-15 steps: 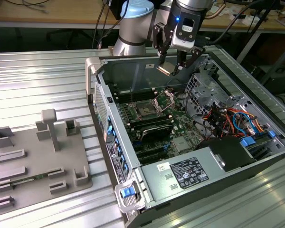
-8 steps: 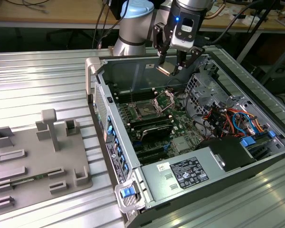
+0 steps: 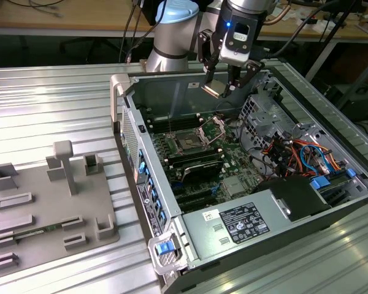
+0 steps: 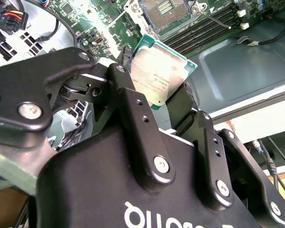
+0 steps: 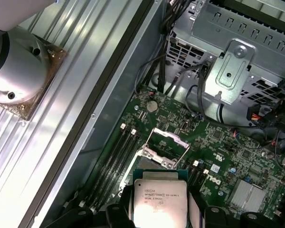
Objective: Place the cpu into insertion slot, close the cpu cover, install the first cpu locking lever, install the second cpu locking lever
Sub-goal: 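Place the cpu into insertion slot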
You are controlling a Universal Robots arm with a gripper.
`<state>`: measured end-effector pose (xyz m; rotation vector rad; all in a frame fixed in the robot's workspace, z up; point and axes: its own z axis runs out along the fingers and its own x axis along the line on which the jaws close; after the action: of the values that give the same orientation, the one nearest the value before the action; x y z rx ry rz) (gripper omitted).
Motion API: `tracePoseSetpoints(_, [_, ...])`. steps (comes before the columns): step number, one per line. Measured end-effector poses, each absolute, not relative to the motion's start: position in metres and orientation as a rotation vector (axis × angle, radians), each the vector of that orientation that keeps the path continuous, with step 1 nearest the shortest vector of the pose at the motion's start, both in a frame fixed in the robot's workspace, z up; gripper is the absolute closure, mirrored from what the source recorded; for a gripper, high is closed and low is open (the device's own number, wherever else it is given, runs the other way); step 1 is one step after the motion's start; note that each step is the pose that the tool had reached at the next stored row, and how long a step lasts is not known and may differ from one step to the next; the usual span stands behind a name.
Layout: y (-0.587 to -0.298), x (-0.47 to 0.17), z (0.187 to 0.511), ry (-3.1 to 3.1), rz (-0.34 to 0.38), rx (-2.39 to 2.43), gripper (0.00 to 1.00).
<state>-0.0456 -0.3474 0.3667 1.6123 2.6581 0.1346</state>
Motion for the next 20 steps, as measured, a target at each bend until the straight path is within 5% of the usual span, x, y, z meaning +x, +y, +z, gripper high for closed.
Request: tracePoseSetpoints(20, [-0.3474,-0.0464,0.3665,2.634,0.134,1.648,0.45])
